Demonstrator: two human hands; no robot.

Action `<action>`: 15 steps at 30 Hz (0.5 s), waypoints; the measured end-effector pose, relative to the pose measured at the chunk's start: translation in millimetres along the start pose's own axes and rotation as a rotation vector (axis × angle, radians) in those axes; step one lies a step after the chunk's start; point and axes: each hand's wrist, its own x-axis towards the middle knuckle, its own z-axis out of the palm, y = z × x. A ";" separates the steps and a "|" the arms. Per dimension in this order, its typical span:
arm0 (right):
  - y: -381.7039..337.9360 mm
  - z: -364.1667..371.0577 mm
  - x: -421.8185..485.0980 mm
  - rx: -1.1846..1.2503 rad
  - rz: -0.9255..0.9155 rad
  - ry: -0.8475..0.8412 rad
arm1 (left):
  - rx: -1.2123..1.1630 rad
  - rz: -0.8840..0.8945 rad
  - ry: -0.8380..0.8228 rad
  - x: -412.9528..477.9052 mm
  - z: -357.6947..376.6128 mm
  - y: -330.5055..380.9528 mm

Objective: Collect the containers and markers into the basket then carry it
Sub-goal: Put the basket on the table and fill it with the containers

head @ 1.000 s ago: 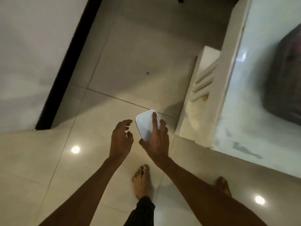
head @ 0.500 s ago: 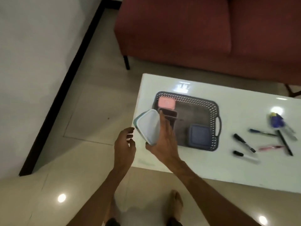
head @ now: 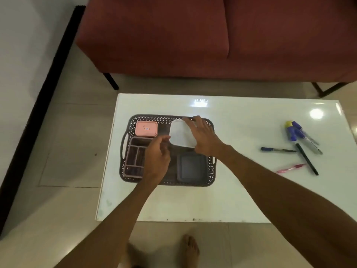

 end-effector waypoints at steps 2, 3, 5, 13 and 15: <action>6.8 11.9 10.8 -0.095 -0.011 -0.054 | 0.002 -0.007 -0.029 9.4 7.7 -5.9; 9.6 17.5 14.9 -0.138 -0.005 -0.059 | 0.000 -0.008 -0.039 13.6 10.9 -9.4; 13.5 23.8 20.6 -0.194 0.023 -0.048 | 0.001 -0.008 -0.052 20.2 15.4 -13.4; 8.7 23.4 24.8 -0.256 0.077 -0.103 | -0.022 -0.033 -0.090 29.2 9.8 -15.7; 6.6 25.8 22.6 -0.274 0.079 -0.100 | -0.021 -0.032 -0.099 29.3 6.1 -16.4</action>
